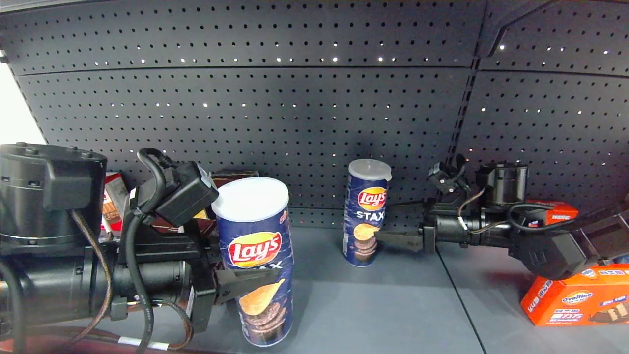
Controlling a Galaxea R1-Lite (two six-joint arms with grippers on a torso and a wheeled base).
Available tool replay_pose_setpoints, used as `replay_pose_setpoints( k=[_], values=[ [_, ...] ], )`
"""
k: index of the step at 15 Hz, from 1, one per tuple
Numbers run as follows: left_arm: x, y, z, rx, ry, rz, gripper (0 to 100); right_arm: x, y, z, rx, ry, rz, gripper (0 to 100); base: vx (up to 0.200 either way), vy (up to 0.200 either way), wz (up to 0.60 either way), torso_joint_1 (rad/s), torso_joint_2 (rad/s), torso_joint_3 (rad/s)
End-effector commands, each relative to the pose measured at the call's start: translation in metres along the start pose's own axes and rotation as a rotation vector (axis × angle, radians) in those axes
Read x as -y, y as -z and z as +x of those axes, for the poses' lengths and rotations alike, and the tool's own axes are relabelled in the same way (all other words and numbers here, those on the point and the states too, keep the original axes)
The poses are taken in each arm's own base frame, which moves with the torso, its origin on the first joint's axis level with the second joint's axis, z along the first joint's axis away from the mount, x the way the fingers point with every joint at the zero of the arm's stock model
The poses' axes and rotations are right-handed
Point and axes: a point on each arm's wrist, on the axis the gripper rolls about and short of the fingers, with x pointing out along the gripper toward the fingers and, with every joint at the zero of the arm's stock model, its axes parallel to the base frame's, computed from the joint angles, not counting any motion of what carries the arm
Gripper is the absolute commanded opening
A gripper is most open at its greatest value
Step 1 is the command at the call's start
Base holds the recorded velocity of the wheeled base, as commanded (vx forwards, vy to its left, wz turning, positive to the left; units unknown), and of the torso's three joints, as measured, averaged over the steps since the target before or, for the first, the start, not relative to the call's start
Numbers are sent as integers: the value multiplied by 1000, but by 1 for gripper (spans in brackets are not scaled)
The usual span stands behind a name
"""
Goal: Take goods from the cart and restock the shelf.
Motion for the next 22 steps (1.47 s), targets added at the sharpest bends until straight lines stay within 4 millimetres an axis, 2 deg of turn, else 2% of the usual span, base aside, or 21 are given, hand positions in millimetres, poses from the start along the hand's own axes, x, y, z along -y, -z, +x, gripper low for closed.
replay_pose_setpoints(
  k=[1, 14, 22],
  values=[
    [0, 0, 0, 1, 0, 0, 0, 5, 2, 4, 3, -17, 1, 100, 0, 0, 0, 0, 0, 0],
    [-1, 5, 0, 2, -6, -3, 0, 20, 12, 28, 4, -55, -4, 100, 0, 0, 0, 0, 0, 0],
    [-1, 5, 0, 1, -10, -9, 0, 18, 23, 47, -13, -92, 7, 100, 0, 0, 0, 0, 0, 0]
  ],
)
